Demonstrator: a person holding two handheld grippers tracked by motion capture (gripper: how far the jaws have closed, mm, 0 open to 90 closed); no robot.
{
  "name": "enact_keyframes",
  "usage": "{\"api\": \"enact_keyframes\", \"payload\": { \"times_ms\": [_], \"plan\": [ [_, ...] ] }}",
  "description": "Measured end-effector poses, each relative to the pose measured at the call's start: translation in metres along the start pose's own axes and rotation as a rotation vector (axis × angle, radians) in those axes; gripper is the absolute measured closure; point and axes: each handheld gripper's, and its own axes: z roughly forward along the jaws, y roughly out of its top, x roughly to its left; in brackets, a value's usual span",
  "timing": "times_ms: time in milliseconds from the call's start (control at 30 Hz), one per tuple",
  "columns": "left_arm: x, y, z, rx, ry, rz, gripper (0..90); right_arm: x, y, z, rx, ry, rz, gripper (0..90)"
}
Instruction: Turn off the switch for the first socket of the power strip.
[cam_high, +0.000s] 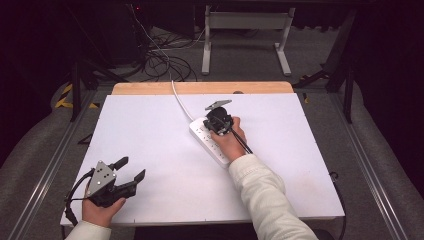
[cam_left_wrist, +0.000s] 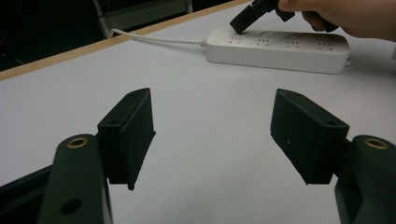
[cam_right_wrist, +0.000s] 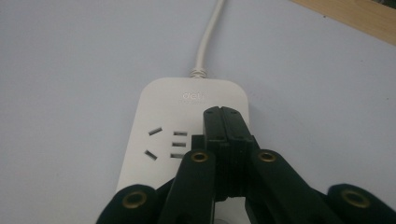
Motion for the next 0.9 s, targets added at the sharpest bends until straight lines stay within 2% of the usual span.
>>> {"api": "enact_keyframes", "payload": {
  "times_ms": [433, 900],
  "plan": [
    [-0.0004, 0.0003, 0.0002, 0.0, 0.0, 0.003, 30.3, 0.0022, -0.0017, -0.0001, -0.011, -0.018, -0.01, 90.0],
    [0.0002, -0.0002, 0.0003, 0.0, -0.003, -0.002, 30.3, 0.0027, -0.0011, 0.0004, -0.004, -0.021, 0.004, 90.0]
  ]
}}
